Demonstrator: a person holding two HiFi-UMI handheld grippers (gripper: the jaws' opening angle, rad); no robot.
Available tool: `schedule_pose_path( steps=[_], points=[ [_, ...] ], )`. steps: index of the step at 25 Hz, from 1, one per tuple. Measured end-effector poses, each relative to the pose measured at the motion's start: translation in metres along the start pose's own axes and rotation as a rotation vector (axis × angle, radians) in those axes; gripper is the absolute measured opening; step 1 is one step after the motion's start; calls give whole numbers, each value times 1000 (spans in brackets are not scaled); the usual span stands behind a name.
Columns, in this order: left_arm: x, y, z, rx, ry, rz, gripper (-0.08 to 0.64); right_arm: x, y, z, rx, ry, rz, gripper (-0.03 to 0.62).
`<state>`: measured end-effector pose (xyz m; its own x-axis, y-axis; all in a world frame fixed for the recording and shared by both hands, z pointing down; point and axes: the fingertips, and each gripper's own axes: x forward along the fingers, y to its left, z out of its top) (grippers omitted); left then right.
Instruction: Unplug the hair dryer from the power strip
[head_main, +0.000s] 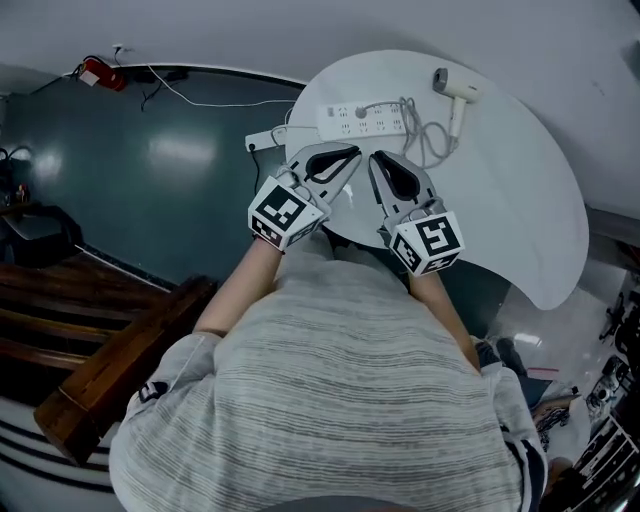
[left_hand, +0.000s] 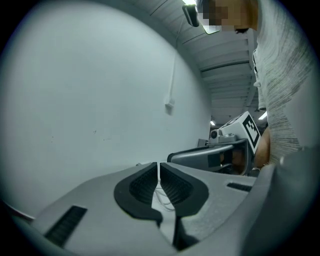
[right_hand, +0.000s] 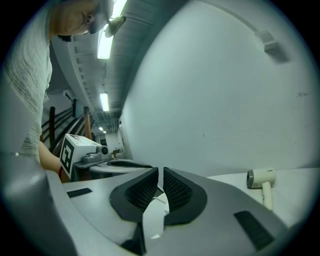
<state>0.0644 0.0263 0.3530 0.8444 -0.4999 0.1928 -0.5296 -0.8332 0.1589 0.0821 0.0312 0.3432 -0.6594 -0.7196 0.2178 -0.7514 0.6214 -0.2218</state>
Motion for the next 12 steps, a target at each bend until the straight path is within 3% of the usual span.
schedule_pose_path(
  steps=[7,12],
  points=[
    [13,51,-20,38,88,-94,15,51,-21,-19,61,74,-78,29],
    [22,67,-44,119,185,-193,83,69,-30,-34,69,115,-129,29]
  ],
)
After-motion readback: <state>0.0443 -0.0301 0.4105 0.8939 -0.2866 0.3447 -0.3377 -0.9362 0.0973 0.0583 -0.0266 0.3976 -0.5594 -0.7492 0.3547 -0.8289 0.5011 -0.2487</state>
